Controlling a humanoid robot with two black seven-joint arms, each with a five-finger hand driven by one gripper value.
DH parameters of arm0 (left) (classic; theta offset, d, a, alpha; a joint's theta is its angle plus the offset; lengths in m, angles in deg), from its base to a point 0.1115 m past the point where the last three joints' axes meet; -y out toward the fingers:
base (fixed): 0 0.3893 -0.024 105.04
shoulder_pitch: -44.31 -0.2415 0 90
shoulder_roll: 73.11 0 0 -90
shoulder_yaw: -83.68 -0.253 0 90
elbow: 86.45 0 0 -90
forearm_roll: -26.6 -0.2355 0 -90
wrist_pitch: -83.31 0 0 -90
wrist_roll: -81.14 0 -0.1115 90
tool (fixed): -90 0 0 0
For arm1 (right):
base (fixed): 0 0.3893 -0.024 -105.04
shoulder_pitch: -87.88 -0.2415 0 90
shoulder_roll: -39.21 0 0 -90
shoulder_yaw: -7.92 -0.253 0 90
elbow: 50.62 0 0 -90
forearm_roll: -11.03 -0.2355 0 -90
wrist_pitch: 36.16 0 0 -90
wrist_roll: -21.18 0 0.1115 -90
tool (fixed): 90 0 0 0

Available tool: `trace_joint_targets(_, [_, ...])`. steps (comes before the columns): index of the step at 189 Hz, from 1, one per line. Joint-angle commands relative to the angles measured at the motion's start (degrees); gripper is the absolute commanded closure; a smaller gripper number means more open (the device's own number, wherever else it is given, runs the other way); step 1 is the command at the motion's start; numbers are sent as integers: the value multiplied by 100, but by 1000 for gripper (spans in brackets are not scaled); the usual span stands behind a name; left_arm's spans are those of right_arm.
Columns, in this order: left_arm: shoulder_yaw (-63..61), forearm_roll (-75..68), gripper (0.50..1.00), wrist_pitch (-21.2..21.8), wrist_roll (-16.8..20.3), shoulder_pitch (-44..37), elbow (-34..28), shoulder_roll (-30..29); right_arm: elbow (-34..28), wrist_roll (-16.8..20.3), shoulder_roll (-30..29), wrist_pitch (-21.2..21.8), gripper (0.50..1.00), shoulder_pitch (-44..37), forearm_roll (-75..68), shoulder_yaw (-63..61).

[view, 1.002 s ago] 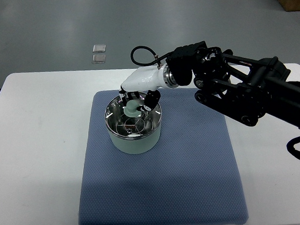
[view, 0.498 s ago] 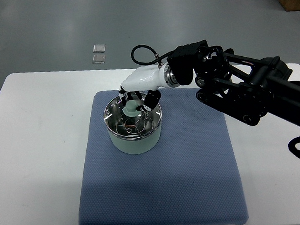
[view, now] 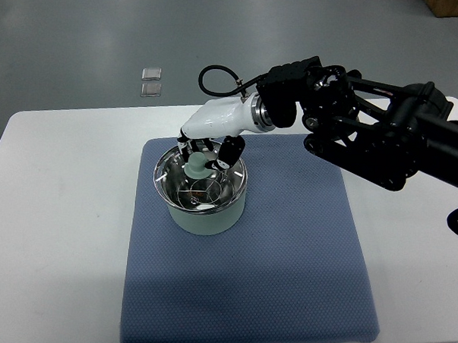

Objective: Open lid and place right of pot
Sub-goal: 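Carry the glass lid with the right hand beside the saucepan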

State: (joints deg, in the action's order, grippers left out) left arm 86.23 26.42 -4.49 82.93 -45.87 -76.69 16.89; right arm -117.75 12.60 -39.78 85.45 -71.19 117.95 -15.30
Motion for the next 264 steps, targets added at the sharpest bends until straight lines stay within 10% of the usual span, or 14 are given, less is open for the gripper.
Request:
trace_joint_targets(1, [0,0,500,0,-3,0,0,0,-19,5,103,2,1000,7,-66,-60])
trace_joint_targets(139, [0,0,500,0,-3,0,0,0,-19,-91,1808,-182,1000,965,-154,-912])
trace_joint_targets(264, [0,0,500,0,-3,0,0,0,-28,-65,1606,-569,1000,1984,198,-807])
